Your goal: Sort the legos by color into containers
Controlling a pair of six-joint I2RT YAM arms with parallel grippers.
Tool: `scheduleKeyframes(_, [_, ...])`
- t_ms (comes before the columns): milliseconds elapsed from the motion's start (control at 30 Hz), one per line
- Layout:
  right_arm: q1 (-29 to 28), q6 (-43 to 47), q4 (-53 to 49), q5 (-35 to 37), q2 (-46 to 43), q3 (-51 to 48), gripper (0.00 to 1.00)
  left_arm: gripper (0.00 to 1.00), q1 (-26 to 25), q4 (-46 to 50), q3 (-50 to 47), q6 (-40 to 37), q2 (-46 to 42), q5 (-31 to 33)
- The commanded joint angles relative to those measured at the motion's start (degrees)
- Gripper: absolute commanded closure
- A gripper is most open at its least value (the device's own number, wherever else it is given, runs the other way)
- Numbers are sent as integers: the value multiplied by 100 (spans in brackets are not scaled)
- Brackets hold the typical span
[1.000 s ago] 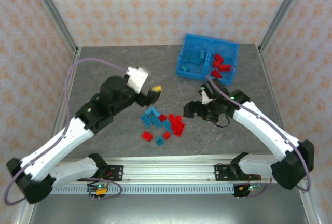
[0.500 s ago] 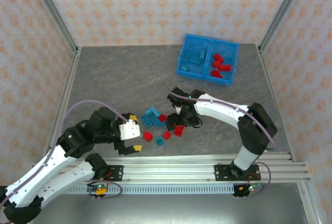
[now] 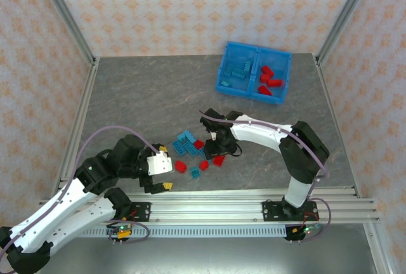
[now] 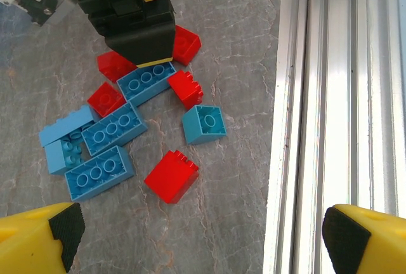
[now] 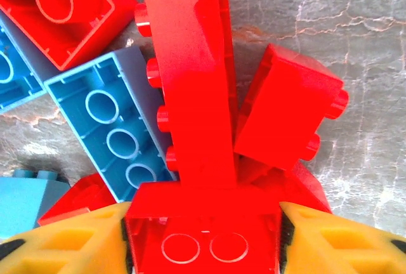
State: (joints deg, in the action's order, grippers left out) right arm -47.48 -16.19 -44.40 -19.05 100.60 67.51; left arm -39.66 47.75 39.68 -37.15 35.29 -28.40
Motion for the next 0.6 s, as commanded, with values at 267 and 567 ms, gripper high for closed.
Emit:
scheduleKeyframes(267, [-23, -215, 146, 243, -644, 8, 55, 0, -15, -606, 0, 197, -98, -358])
scheduleKeyframes(567, [726, -580, 468, 1742, -1949, 192, 56, 0, -15, -3454, -628, 1807, -8, -450])
